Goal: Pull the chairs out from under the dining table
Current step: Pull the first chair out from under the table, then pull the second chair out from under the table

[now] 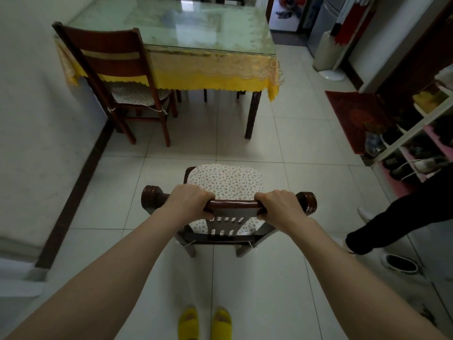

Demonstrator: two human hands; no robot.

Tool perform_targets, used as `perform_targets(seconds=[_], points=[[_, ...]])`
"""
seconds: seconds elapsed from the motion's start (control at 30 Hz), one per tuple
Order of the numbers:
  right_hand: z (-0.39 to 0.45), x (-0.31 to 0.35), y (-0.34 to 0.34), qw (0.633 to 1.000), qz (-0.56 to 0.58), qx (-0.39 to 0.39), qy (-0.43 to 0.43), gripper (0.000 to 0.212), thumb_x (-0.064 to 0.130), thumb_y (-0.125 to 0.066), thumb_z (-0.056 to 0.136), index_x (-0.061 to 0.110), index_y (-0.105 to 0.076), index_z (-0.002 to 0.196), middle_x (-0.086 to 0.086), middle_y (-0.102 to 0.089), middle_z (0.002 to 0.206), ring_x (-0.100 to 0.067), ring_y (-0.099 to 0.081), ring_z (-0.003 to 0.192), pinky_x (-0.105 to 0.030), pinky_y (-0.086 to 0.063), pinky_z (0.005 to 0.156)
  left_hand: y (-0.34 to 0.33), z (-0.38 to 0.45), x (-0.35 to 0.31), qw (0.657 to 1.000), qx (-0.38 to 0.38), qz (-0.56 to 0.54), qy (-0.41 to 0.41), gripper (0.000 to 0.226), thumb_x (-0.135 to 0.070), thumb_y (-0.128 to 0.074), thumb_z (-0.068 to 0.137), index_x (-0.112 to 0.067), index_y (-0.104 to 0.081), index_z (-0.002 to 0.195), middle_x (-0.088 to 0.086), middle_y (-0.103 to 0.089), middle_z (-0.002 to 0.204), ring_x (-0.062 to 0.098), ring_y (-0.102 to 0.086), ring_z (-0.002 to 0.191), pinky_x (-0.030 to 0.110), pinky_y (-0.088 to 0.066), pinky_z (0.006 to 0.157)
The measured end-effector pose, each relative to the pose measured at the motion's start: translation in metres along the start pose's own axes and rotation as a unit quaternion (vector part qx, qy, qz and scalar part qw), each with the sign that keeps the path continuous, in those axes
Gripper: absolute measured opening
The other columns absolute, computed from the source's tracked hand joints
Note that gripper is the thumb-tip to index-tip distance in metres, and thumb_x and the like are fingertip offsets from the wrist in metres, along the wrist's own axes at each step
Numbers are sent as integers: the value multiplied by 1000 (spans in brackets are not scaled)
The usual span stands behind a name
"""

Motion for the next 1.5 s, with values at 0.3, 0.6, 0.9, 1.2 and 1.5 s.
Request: perform_targets(seconds=[0.3,0.6,0.9,1.2,1.5], points=[[19,9,32,993,111,-24,-20,86,91,-18,73,36,-56,126,5,-64,125,-18,-60,108,-38,-48,83,21,-2,13,993,4,-112,33,95,-90,-33,66,-29,-47,138,-4,-59,133,18,-55,118,37,-45,93],[67,56,116,988,49,-132,60,60,67,-48,86,31,-48,134,1,-62,129,-24,-58,112,-39,-48,86,107,-29,70,982,-166,-75,55,61,-57,-61,84,-25,-52,136,-2,-56,135,19,-50,123,35,-40,101],[143,146,167,981,32,-153,114,62,49,-64,86,26,-44,139,-1,-61,131,-27,-55,117,-39,-46,88,153,-64,185,966,-223,-50,123,63,-46,-71,81,-23,-52,136,0,-57,134,21,-53,121,39,-47,96],[260,270,207,977,24,-181,106,61,44,-71,80,22,-51,133,-5,-66,122,-31,-59,111,-42,-49,83,167,-91,355,968,-220,-32,114,66,-44,-74,78,-23,-51,137,-2,-58,132,20,-53,120,34,-46,92],[381,317,226,981,10,-175,79,58,43,-70,80,23,-52,131,-2,-65,124,-30,-55,117,-39,-45,85,173,-51,487,974,-208,-20,89,69,-46,-72,80,-23,-48,140,-1,-56,135,22,-52,121,35,-46,93]])
Point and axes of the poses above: each hand's wrist, its own z-axis towards the middle knuckle, its own y-axis out of the back of the hand, x = y × z, the point moved 8 cm from there along z, towards the middle knuckle
